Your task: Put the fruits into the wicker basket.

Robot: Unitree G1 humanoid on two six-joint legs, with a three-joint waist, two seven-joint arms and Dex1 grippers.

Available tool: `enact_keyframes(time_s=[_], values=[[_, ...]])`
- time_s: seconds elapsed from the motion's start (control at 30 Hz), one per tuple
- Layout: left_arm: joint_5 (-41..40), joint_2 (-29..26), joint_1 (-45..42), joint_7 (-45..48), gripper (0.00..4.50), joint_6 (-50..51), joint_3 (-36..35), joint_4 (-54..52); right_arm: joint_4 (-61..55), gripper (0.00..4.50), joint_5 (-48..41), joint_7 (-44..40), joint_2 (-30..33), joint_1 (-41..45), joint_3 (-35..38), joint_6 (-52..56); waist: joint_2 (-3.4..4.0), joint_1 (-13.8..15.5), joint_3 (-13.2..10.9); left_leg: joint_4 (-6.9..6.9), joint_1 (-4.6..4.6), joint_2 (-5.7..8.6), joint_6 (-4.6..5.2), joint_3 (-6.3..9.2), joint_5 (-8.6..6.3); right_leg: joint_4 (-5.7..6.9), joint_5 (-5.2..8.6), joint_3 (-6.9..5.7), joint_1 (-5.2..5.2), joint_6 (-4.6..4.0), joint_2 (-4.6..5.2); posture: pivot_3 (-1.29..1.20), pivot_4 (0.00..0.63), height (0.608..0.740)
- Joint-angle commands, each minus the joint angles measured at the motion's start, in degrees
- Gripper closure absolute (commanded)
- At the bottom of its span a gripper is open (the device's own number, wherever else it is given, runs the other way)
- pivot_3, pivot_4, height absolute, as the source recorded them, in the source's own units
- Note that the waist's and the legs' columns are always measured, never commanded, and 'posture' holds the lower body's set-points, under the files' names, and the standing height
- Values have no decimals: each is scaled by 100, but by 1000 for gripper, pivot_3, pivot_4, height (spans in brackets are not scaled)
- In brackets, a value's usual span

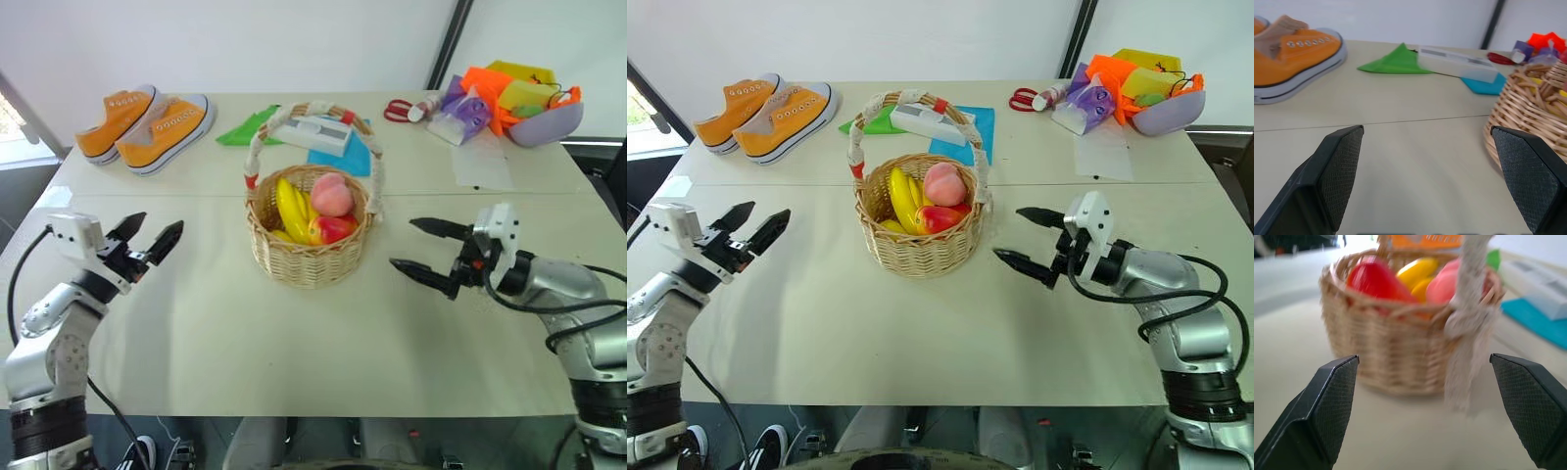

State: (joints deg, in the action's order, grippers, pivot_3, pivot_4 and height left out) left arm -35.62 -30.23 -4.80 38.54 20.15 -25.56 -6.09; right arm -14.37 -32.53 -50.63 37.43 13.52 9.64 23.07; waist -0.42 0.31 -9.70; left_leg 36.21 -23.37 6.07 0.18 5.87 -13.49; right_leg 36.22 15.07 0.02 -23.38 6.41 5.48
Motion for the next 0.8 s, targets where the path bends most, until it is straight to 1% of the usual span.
enact_keyframes(time_s=[0.03, 0.07, 0.17, 0.33, 0.43, 0.47, 0.63, 0.67, 0.73, 0.8], values=[[-220, -184, 268, 737, 52, -282, 4, -444, -217, 0, -64, 837, -506, 606, -41, 188, 0, -30, 0, -1, 0, -1, -1, 0, 0, 1, 0, 0, -1, 0, -1, 0, 150, 740], [-326, -235, 402, 1053, 52, -328, 20, -574, -271, 0, -105, 999, -670, 758, -111, 290, 1, -52, 0, -3, 0, -3, -2, 0, 1, 2, 0, 1, -3, -1, -3, 0, 150, 740], [-673, -420, 782, 1626, 52, -210, -76, -881, -212, 0, 216, 1380, -1009, 1118, -457, 349, 1, -89, 0, -8, -1, -3, -3, 1, 2, 1, 1, 1, -5, -3, -2, 0, 150, 740], [-653, -517, 1115, 2002, 52, -525, -94, -1193, -132, 0, 509, 1518, -1254, 1250, -888, 323, 3, -85, 0, -6, -1, 1, -3, 2, 2, 0, 1, 1, -4, -3, 1, 0, 150, 740], [-771, -486, 1273, 2121, 0, -558, -66, -1470, 161, 863, 741, 1775, -1413, 1420, -929, 269, 4, -96, -1, -6, -1, 0, -3, 1, 2, 1, 1, 1, -5, -3, 0, 0, 150, 740], [-760, -460, 1269, 2118, 0, -614, -63, -1493, 259, 1357, 830, 1879, -1441, 1482, -896, 250, 4, -96, -1, -6, -1, 0, -3, 1, 2, 2, 1, 1, -6, -3, 0, 0, 150, 740], [-798, -455, 1211, 2086, 0, -550, 49, -1481, 226, 3983, 794, 1825, -1459, 1457, -840, 269, 4, -96, -1, -9, 0, 0, -5, 1, 3, 3, 1, 1, -7, -4, -2, 0, 150, 740], [-810, -455, 1193, 2107, 0, -537, 88, -1473, 204, 4408, 789, 1826, -1451, 1439, -823, 283, 4, -96, -1, -9, 0, 0, -4, 1, 3, 3, 0, 1, -7, -4, -2, 0, 150, 740], [-902, -462, 1132, 2135, 0, -436, 193, -1495, 163, 4423, 732, 1820, -1380, 1411, -694, 320, 4, -95, -1, -8, 0, 0, -4, 1, 3, 3, 0, 1, -6, -4, -2, 0, 150, 740], [-888, -452, 1027, 2111, 0, -434, 301, -1493, 131, 4423, 639, 1860, -1273, 1401, -409, 353, 4, -86, -1, -7, 0, 0, -4, 1, 3, 3, 0, 1, -5, -4, -2, 0, 150, 740]])
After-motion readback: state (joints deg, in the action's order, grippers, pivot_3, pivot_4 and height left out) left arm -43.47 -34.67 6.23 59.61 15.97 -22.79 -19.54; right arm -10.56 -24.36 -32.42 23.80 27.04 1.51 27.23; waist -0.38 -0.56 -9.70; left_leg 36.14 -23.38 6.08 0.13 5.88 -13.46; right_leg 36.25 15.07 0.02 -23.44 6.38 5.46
